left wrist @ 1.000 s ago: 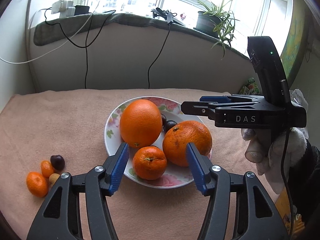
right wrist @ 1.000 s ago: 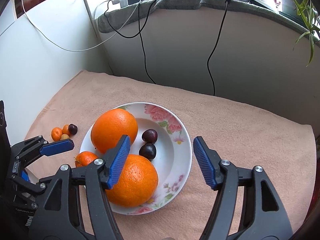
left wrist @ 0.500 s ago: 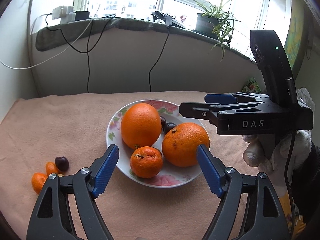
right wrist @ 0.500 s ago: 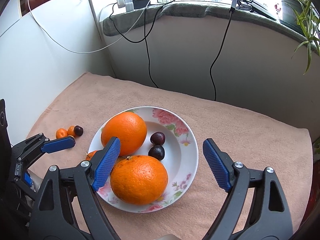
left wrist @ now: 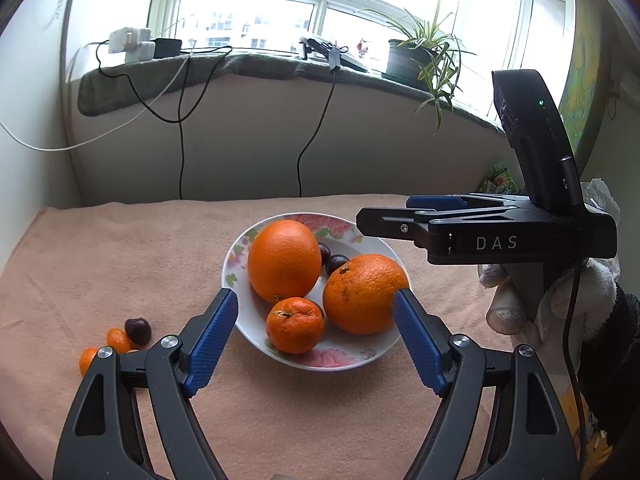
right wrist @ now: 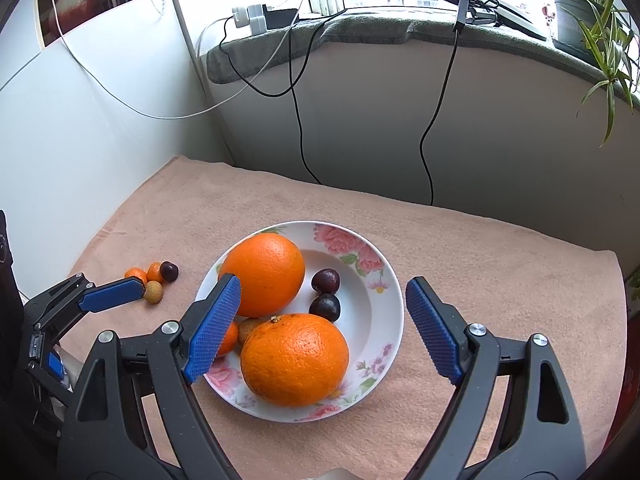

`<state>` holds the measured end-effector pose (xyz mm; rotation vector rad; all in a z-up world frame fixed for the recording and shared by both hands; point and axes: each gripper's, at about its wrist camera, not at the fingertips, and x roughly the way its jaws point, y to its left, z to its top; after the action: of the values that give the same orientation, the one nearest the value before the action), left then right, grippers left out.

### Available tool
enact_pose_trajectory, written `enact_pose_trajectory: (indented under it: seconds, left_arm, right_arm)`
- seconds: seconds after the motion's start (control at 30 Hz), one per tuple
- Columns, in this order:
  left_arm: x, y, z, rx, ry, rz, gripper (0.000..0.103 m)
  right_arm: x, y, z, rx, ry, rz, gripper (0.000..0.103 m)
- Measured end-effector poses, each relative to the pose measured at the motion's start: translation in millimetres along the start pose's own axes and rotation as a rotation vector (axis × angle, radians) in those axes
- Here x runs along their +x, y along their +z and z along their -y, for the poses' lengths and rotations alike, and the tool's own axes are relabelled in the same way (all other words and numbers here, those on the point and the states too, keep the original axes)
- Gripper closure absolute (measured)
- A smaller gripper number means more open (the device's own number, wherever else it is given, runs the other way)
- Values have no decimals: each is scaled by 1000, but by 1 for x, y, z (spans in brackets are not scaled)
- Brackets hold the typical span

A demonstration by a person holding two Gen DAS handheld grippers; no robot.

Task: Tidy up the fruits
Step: 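Withdraw both tools from the plate, then move the left tool to a tangerine while the right tool approaches the brown fruit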

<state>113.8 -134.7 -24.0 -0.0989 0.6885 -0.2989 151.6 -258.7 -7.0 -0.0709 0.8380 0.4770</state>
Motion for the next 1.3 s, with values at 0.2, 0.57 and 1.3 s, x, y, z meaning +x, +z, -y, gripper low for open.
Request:
enact_pose_trajectory:
  seconds: [0.2,0.57,1.3]
  left_arm:
    - [-11,0,-7,-5,3,16,23]
    - [-28,-4,-30,-33,31,37,23]
    - [-57,-42,-104,-107,122,23,23]
  right_arm:
    - [-5,3,-12,-22,0,8,16]
    - [-8,7,-40,-59,31,25,16]
    - [17,10,-106,-163,155,-35,30]
